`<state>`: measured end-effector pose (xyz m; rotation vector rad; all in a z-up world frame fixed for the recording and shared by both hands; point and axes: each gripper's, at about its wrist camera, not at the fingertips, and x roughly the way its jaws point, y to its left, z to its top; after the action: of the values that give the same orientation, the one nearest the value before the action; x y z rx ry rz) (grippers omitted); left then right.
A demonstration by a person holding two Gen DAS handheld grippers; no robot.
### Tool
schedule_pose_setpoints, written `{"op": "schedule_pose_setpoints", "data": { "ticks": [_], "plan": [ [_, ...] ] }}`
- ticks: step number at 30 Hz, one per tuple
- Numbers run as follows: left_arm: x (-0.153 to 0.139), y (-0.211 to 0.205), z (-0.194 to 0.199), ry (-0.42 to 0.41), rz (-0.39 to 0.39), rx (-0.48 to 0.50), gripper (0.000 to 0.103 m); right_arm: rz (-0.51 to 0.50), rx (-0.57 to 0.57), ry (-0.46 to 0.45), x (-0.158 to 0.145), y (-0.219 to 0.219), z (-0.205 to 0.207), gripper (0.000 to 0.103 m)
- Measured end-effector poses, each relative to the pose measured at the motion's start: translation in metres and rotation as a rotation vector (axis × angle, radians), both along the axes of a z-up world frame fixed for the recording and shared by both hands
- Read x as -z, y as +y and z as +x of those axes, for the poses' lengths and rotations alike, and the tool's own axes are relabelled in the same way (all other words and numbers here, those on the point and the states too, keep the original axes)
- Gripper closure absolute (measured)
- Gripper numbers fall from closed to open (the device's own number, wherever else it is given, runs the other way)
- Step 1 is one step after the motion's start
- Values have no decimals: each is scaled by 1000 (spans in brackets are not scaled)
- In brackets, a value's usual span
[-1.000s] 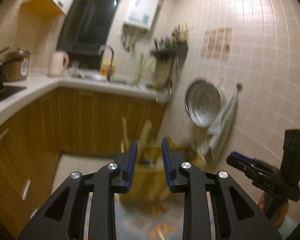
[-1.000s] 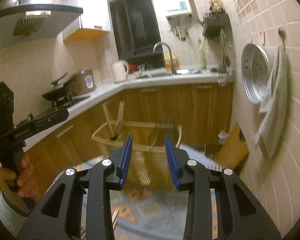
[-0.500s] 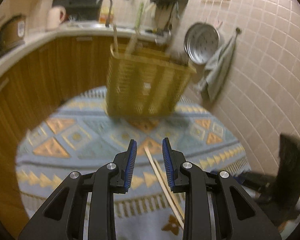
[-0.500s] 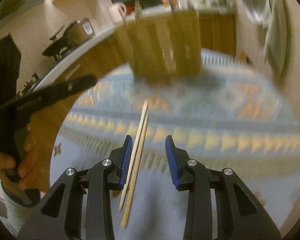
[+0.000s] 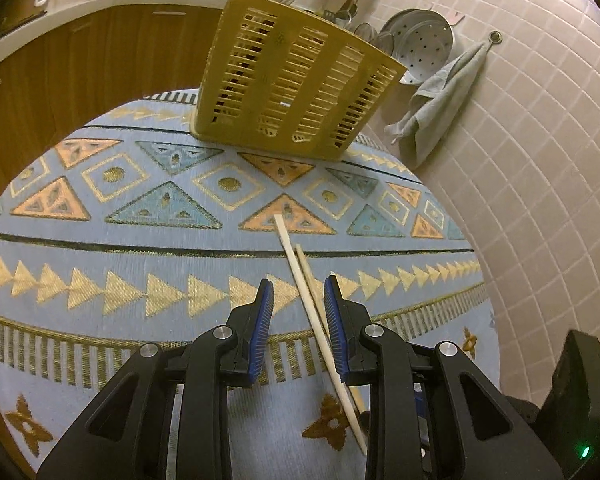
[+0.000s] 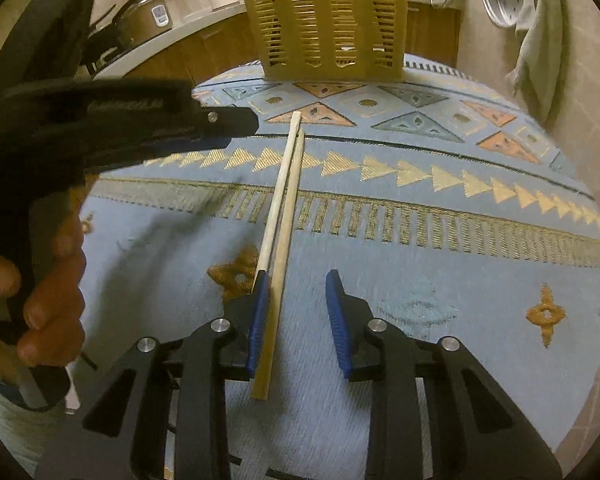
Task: Organize utensils
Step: 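Grasp a wooden chopstick with the left gripper while the right grasps another chopstick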
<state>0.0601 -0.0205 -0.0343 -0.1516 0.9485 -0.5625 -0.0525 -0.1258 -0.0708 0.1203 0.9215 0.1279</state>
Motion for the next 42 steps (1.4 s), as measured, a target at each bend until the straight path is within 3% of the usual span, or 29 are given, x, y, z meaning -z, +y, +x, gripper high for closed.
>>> {"op": "schedule_pose_setpoints", "data": {
  "ticks": [5, 8, 10, 18, 24, 26, 27, 29, 35, 42],
  "plan": [
    [1, 0, 0, -1, 4, -14, 78, -107, -2, -31, 1, 15, -9, 79],
    [1, -3, -1, -5, 16, -3, 78, -109, -6, -33, -2, 16, -9, 84],
    [2, -6, -2, -4, 24, 5, 78, -129, -4, -34, -2, 16, -10, 98],
    [8, -17, 0, 20, 66, 30, 78, -97, 87, -38, -4, -17, -9, 99],
    [19, -42, 1, 46, 194, 38, 78, -64, 134, -24, -4, -43, -5, 99],
    [19, -52, -1, 15, 257, 38, 79, -37, 141, -7, -2, -50, -2, 99],
    [20, -56, -1, 4, 293, 36, 89, -23, 142, 2, -1, -53, 0, 99],
    [21, -62, -2, -20, 361, 26, 97, 1, 133, 14, -1, -56, 1, 99],
    [17, -42, -5, 1, 286, 11, 102, 127, 106, 55, 1, -69, 8, 98],
    [8, -8, -15, 15, 261, -41, 102, 144, 62, 94, -9, -80, 44, 95]
  ]
}}
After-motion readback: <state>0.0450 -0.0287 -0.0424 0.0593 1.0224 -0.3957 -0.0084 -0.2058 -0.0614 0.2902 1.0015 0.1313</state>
